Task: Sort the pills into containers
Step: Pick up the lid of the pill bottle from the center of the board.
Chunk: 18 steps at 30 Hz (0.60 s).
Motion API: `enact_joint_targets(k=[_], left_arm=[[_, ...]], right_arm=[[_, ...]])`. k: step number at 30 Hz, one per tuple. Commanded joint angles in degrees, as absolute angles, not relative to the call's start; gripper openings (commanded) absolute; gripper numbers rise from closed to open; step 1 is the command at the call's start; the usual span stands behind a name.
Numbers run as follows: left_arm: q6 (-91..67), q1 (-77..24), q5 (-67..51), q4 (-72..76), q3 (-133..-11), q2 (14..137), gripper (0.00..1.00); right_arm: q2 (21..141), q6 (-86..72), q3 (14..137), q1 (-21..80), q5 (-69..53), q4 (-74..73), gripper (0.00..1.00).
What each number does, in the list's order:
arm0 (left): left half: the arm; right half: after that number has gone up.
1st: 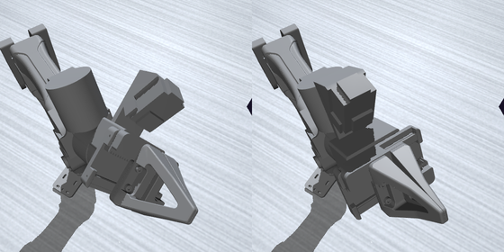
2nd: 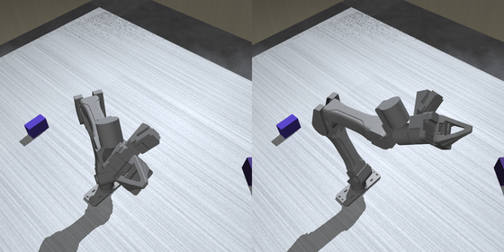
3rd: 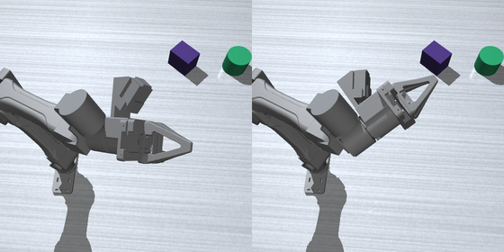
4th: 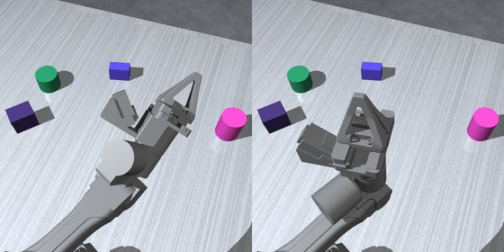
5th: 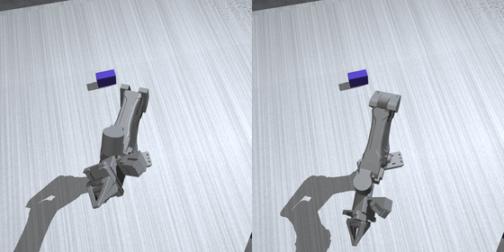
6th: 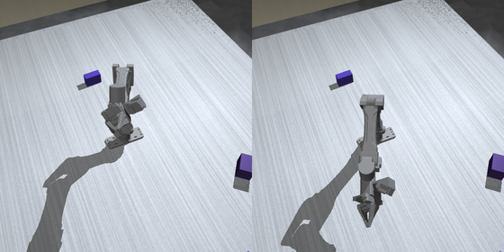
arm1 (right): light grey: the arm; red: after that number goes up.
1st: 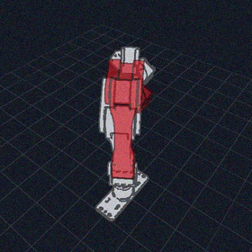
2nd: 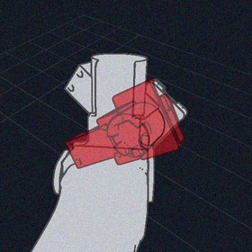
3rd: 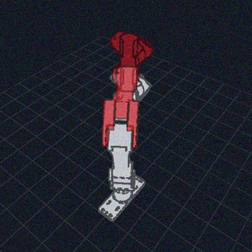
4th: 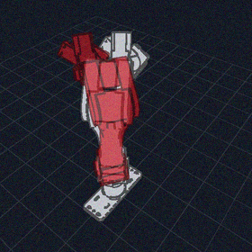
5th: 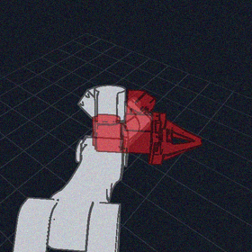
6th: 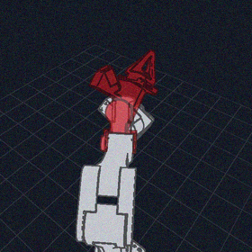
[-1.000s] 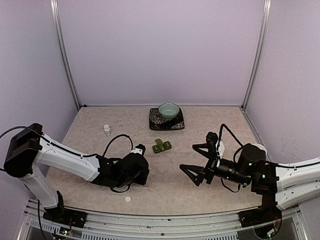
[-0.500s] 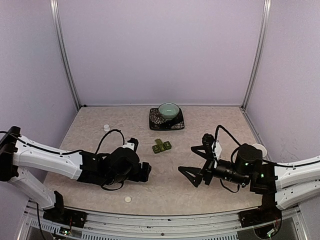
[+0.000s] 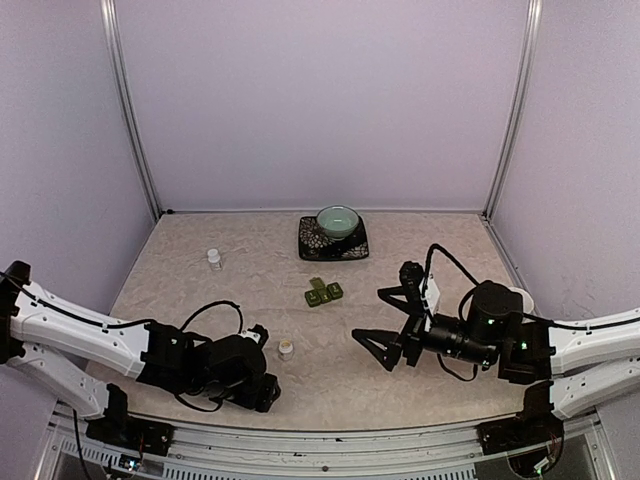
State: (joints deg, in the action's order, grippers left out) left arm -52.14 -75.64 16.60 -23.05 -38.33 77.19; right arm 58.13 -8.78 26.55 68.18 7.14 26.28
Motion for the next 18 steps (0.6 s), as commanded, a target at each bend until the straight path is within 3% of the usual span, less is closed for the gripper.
enact_joint_targets(k=[1, 7, 14, 18], left_arm=[[-52.62, -76.01, 14.86, -25.20, -37.71, 79.44, 0.80], [-51.18, -75.82, 13.98, -23.40, -37.88, 84.07, 0.73], [-50.63, -75.14, 14.19, -22.50, -38.02, 85.14, 0.54], [-50.86, -75.15, 13.45, -23.10, -38.14, 84.57, 0.51]], right_arm=[[57.37, -8.79, 27.80, 68.46, 6.50, 25.31, 1.00], [55.99, -9.40, 27.15, 68.47, 6.35, 24.79, 1.00], [55.91, -9.40, 27.20, 68.47, 6.19, 24.67, 1.00], [56.24, -9.25, 27.30, 68.49, 6.10, 24.74, 1.00]])
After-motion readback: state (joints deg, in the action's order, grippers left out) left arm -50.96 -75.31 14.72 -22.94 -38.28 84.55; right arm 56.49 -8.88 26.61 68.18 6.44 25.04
